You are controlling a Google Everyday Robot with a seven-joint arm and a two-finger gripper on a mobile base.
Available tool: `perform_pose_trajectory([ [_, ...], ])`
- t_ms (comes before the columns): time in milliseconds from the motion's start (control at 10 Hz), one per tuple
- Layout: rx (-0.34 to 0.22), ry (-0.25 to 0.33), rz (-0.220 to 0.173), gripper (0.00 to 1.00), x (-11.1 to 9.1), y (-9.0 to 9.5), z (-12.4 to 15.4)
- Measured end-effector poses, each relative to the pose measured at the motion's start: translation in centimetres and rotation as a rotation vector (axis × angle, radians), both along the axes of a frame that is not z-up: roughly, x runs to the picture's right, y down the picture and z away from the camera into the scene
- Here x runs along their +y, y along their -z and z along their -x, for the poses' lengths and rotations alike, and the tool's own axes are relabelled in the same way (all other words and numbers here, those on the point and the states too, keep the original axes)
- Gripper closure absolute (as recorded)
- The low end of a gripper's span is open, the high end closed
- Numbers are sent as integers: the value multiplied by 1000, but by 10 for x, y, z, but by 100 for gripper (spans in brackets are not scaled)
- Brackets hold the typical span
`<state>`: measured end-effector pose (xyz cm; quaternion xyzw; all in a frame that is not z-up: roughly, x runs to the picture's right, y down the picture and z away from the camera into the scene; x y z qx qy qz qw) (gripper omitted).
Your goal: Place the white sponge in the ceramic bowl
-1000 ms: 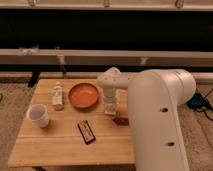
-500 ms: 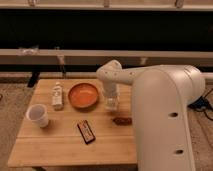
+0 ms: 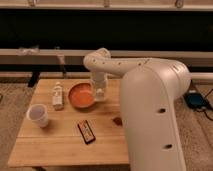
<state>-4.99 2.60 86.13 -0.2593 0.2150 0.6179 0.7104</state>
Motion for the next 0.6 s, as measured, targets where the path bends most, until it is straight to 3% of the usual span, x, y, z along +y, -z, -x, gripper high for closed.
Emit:
perform_pose_trajectory([
  [200, -83, 46, 19, 79, -5, -14, 37],
  [400, -143, 73, 36, 59, -4, -32, 60],
  [600, -181, 93, 44, 39, -5, -37, 69],
])
